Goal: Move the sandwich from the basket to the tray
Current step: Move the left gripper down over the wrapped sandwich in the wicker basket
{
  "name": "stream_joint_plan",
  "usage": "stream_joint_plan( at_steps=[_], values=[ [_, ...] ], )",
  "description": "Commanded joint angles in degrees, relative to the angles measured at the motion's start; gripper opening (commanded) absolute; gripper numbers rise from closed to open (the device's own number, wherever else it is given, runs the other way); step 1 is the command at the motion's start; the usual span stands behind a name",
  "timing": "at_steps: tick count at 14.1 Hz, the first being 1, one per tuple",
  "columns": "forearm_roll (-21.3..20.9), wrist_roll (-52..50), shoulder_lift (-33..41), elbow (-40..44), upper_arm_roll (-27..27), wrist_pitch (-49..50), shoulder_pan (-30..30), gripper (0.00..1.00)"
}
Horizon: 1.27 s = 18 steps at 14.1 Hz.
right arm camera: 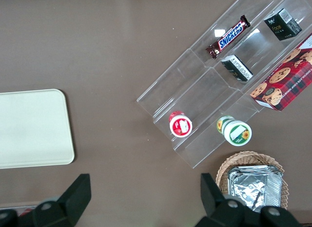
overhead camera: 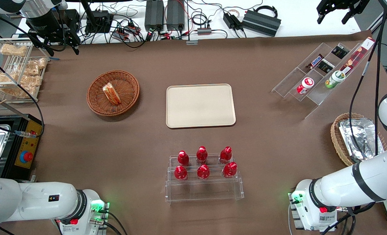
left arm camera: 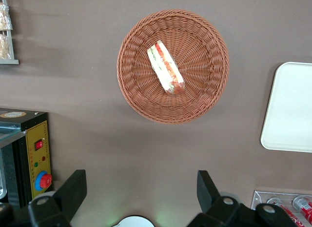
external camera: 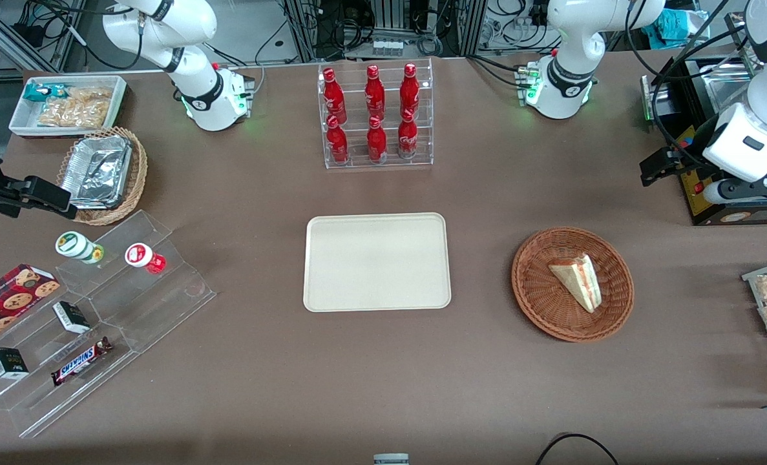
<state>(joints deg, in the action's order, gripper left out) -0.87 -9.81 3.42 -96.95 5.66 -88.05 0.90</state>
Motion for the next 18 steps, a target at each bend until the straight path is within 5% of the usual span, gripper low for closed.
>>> stream_joint_plan(
  at_steps=[1,7,13,18],
  values=[
    [-0.3,0.8,-0.7,0.9,0.5,-0.4,-0.3,1.0],
    [-0.5,0.3,-6.9,-2.7,0.5,-2.9,-0.3,1.0],
    [-0.6,-1.3,-7.5,-18.7,0.4,-24.3,-0.1,1.0],
    [-0.7,-18.4,-8.1,-28.5,0.4,-42.5,-0.2,1.0]
  ],
)
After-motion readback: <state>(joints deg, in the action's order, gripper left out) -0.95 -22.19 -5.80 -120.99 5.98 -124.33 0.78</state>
